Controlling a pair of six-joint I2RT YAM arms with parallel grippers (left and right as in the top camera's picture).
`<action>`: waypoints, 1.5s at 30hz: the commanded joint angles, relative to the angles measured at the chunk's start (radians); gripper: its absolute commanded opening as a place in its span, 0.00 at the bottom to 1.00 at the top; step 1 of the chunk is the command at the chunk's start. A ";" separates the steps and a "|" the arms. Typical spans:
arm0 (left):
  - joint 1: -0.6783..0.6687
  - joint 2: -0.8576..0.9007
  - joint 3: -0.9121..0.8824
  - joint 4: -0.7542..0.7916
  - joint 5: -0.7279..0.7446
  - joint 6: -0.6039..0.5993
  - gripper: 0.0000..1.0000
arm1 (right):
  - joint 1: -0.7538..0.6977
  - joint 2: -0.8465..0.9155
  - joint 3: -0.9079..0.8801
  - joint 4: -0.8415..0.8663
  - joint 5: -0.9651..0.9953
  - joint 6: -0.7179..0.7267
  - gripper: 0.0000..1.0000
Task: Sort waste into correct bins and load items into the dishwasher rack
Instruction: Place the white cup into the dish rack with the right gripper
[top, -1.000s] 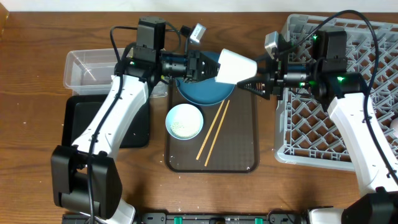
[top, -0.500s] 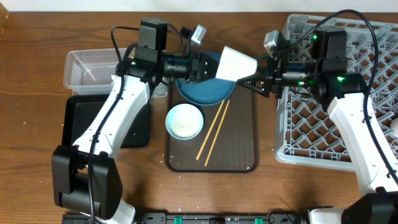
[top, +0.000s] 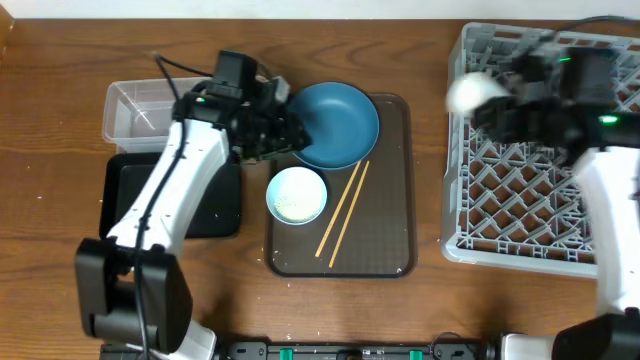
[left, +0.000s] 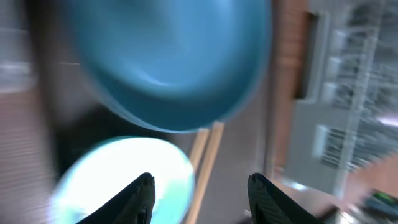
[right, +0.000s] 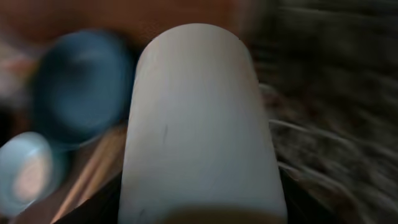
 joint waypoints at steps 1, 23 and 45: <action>0.021 -0.090 0.008 -0.011 -0.158 0.036 0.51 | -0.093 -0.036 0.060 -0.063 0.220 0.088 0.06; 0.021 -0.138 0.008 -0.024 -0.203 0.035 0.51 | -0.413 0.230 0.050 -0.219 0.408 0.238 0.19; 0.021 -0.138 0.008 -0.049 -0.203 0.036 0.61 | -0.230 0.137 0.168 -0.117 -0.112 0.163 0.71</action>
